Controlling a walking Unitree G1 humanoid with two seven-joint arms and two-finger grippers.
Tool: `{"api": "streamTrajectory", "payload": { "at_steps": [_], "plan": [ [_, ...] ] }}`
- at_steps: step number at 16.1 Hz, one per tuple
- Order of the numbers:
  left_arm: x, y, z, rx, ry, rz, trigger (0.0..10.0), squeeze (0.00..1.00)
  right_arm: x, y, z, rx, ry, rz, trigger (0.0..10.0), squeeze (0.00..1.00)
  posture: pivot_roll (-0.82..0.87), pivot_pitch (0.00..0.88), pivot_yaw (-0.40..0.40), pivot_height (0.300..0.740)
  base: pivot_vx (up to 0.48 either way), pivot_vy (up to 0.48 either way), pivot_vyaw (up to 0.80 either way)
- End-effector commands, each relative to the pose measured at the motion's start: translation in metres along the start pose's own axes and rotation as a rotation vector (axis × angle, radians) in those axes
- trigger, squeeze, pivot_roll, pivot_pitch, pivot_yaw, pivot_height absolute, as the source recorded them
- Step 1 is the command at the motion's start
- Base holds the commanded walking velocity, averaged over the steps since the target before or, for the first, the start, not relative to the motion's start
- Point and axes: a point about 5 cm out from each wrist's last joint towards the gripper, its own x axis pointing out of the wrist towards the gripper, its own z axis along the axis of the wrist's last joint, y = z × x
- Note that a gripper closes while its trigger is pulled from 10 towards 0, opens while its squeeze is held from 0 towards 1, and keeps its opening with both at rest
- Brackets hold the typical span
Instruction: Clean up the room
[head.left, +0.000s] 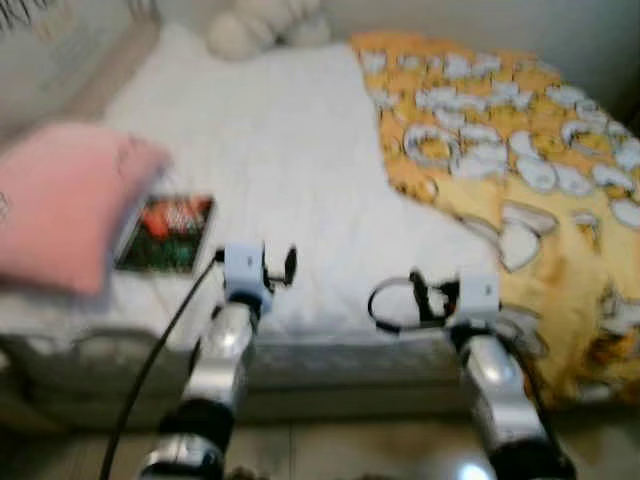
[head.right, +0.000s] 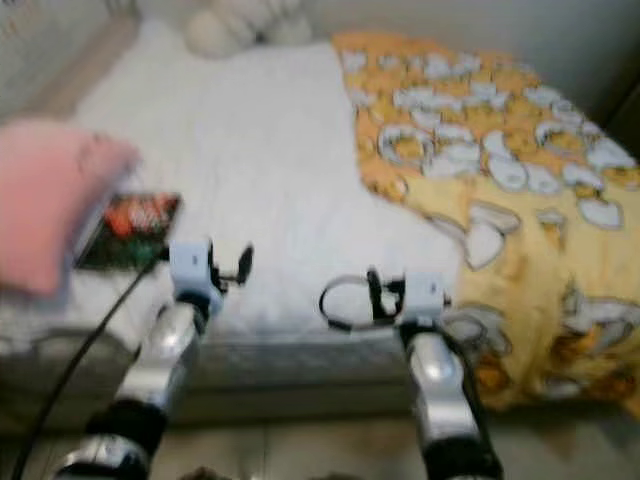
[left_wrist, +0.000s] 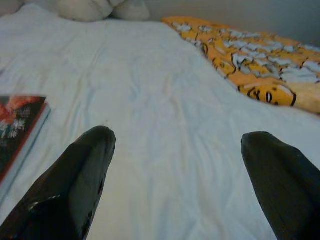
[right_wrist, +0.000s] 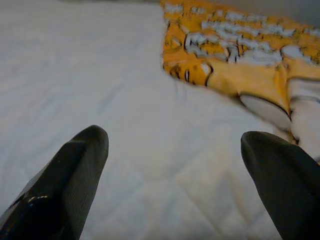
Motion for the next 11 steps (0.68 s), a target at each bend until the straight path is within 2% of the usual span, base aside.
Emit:
{"api": "streamTrajectory", "payload": {
  "at_steps": [1,3,4,6,11],
  "plan": [
    [0.004,-0.002,0.005,0.012,-0.013,-0.008,10.0,1.0,0.004,0.001,0.007,-0.006,-0.028,0.005,10.0,1.0,0.03,0.0,-0.037,0.74,0.0,-0.454,0.0],
    [0.006,-0.002,0.004,0.032,0.002,-0.025,10.0,1.0,0.007,0.003,0.007,-0.029,-0.019,0.016,10.0,1.0,0.03,0.0,-0.039,0.74,0.0,-0.448,0.0],
    [0.008,0.0,0.002,0.028,0.021,-0.01,10.0,0.0,0.008,0.007,0.004,-0.017,0.004,0.044,10.0,0.0,0.03,0.0,-0.038,0.74,0.0,0.0,-0.59],
    [0.009,0.001,0.0,0.038,0.037,-0.007,10.0,0.0,0.008,0.008,0.004,-0.036,0.003,0.065,10.0,0.0,0.03,0.0,-0.042,0.74,0.0,0.0,-0.59],
    [0.002,0.007,-0.021,0.059,0.128,0.011,10.0,0.0,0.005,0.006,0.002,-0.015,-0.011,0.071,10.0,0.0,0.02,0.0,-0.042,0.74,0.0,0.0,-0.6]
  ]
}}
